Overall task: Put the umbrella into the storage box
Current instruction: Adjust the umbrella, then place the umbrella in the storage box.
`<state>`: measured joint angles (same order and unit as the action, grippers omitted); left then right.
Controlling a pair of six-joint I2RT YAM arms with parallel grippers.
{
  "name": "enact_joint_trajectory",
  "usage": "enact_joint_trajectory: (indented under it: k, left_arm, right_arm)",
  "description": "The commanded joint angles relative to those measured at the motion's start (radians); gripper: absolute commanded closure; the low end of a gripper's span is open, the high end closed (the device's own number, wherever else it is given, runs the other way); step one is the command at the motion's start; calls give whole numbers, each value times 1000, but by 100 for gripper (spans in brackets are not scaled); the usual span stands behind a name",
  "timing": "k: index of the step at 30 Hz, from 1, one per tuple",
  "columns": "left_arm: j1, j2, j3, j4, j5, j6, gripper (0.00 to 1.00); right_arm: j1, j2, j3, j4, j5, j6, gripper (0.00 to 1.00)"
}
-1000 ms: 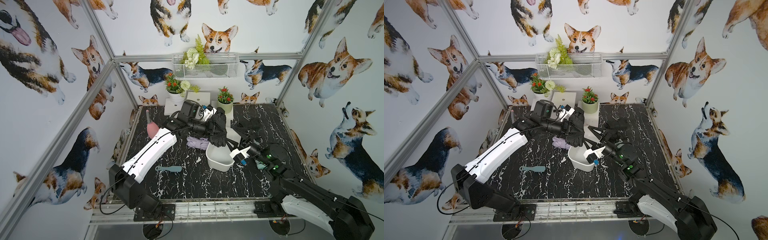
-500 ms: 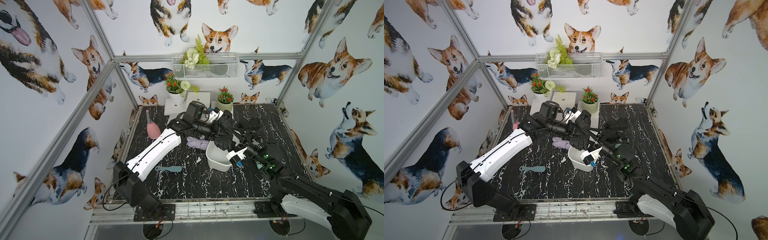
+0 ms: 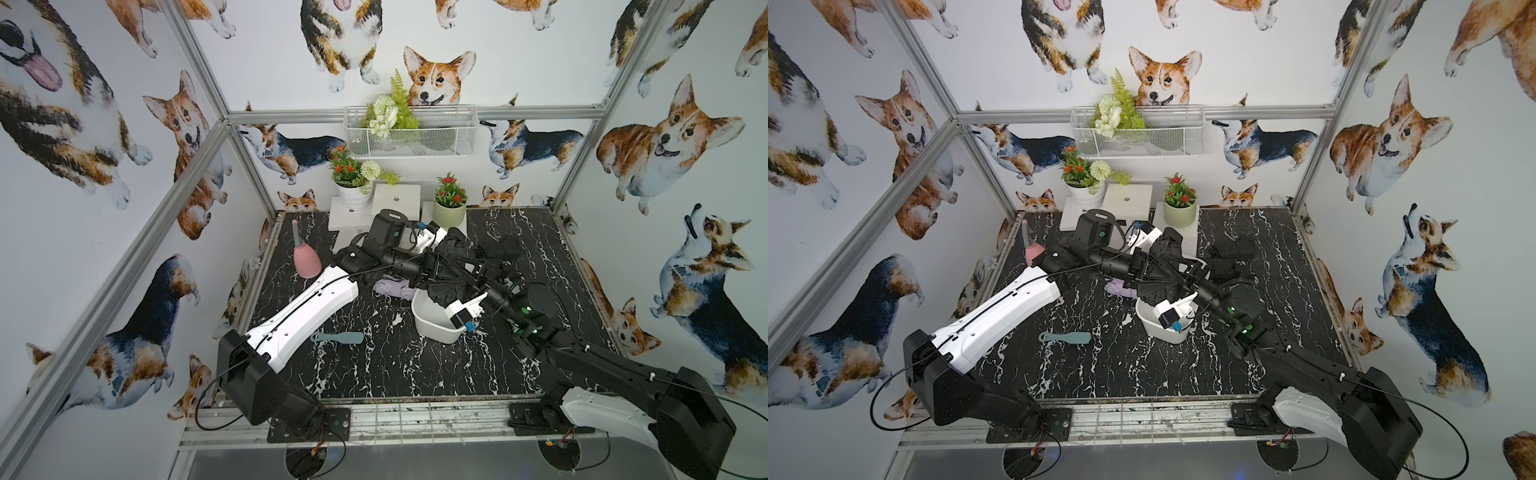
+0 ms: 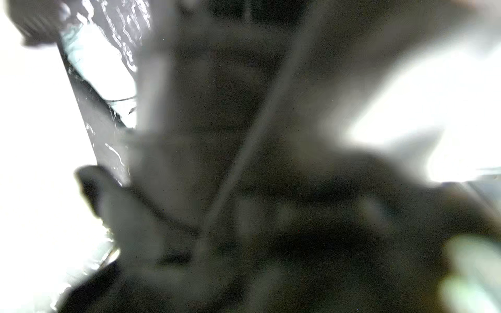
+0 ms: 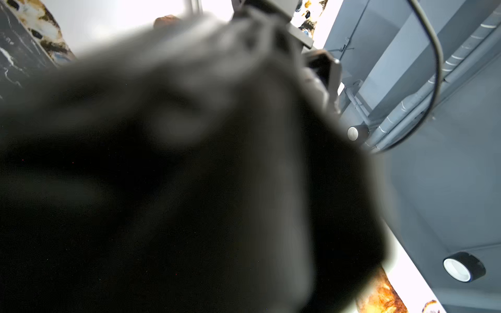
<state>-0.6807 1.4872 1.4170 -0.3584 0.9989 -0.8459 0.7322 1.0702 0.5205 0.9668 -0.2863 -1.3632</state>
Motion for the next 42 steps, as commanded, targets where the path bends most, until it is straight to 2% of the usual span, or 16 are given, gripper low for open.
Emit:
enact_joint_trajectory:
  k: [1, 3, 5, 6, 7, 10, 12, 18, 23, 26, 29, 32, 36, 42]
  left_arm:
    - [-4, -37, -13, 84, 57, 12, 100]
    - [-4, -48, -15, 63, 50, 25, 99]
    - [-3, -65, -13, 26, 34, 53, 88]
    - [-4, -76, -12, -2, 18, 73, 78]
    - [-2, -94, -7, -57, -31, 122, 55]
    - [18, -113, -20, -53, -70, 142, 37]
    - [43, -129, -38, -19, -75, 143, 31]
    - [153, -169, -115, 99, -13, 125, 21]
    - [257, -218, -175, 110, -128, 178, 18]
    - [303, -261, -202, 97, -304, 224, 17]
    - [310, -296, -232, 86, -464, 273, 15]
    - [308, -306, -271, 96, -538, 290, 16]
    - [292, -318, -329, 100, -639, 321, 16]
    - [235, -376, -433, 167, -765, 403, 16]
  right_arm:
    - [-2, -3, 2, 119, 72, 27, 66]
    - [-2, 2, 1, 126, 80, 17, 70]
    - [-2, 3, -1, 141, 87, 19, 72]
    - [-2, 3, -1, 141, 87, 18, 73]
    - [-2, -2, -2, 127, 87, 26, 74]
    - [-2, -3, -7, 124, 101, 40, 74]
    - [-2, -3, -14, 122, 121, 53, 74]
    - [-21, 4, -45, 117, 170, 128, 75]
    - [-37, -14, -65, 70, 246, 346, 77]
    - [-55, -86, -19, -135, 289, 589, 78]
    - [-82, -168, 66, -413, 306, 841, 78]
    - [-96, -194, 169, -673, 316, 1040, 79]
    - [-114, -165, 320, -982, 255, 1254, 80]
    - [-126, -65, 478, -1247, 155, 1574, 80]
